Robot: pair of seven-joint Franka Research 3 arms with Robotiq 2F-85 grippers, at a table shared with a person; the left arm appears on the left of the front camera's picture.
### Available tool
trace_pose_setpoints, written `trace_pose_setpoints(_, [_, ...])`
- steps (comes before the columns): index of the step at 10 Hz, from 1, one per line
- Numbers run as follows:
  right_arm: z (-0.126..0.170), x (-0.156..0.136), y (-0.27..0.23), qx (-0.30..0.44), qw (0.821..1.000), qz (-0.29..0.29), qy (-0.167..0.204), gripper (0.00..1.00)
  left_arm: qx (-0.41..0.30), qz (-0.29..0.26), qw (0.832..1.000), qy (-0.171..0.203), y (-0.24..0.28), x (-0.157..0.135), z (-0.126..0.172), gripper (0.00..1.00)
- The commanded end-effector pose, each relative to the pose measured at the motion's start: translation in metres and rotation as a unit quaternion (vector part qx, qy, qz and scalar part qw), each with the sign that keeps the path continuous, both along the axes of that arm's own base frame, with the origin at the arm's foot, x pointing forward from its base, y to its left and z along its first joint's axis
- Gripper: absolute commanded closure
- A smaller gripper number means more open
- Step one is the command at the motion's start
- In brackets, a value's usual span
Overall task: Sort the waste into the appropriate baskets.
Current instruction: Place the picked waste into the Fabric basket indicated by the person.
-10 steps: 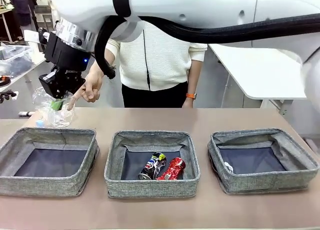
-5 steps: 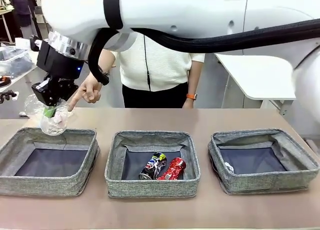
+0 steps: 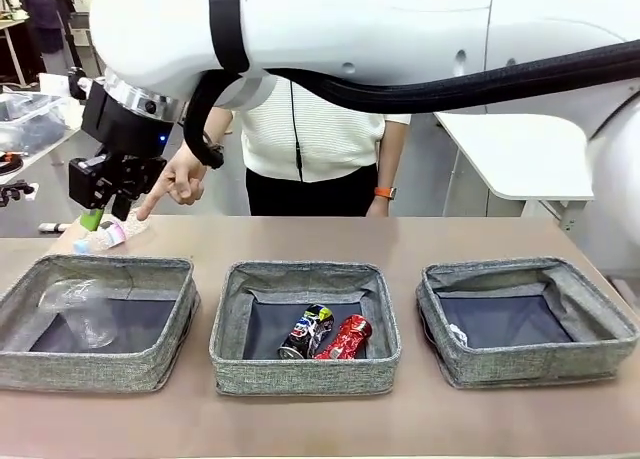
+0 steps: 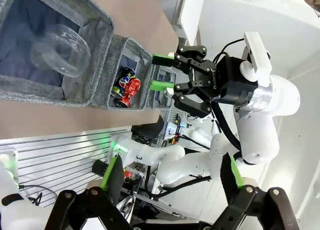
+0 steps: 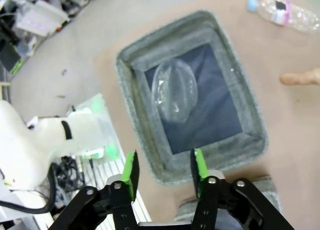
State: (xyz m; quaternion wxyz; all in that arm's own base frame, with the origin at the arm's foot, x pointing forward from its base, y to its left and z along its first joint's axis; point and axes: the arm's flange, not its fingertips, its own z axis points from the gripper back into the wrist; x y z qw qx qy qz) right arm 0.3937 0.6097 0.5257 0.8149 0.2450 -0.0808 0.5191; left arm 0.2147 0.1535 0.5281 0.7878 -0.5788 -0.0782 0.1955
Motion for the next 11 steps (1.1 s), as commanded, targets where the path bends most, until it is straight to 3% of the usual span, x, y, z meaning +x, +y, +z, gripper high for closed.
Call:
trace_pose_setpoints(1, [0.0, -0.004, -0.014, 0.015, 1.0, -0.016, 0.001, 0.06, -0.002, -0.003, 1.0, -0.003, 0.001, -0.002, 0.001, 0.0])
trace_pose_setpoints(2, [0.0, -0.003, -0.015, 0.015, 1.0, -0.018, 0.003, 0.0, -0.002, -0.003, 1.0, -0.003, 0.001, -0.002, 0.001, 0.0])
trace_pose_setpoints(6, [0.002, -0.003, -0.023, 0.023, 0.999, -0.037, 0.013, 0.0, -0.002, -0.003, 1.0, -0.003, 0.001, -0.002, 0.001, 0.0])
trace_pose_setpoints(7, [0.009, -0.003, -0.041, 0.03, 0.997, -0.063, 0.037, 0.0, 0.0, 0.0, 1.0, 0.0, 0.0, 0.0, 0.0, 0.0])
trace_pose_setpoints(8, [0.021, -0.006, -0.098, 0.07, 0.982, -0.111, 0.139, 0.0, -0.035, -0.058, 0.997, -0.027, -0.034, 0.001, 0.011, 0.0])
trace_pose_setpoints(9, [0.028, -0.021, -0.156, 0.133, 0.965, -0.14, 0.176, 0.0, -0.064, -0.118, 0.991, -0.028, -0.07, 0.007, 0.011, 0.0])
trace_pose_setpoints(11, [0.028, -0.077, -0.266, 0.212, 0.926, -0.26, 0.174, 0.0, -0.087, -0.212, 0.973, -0.003, -0.132, 0.025, -0.001, 0.0])
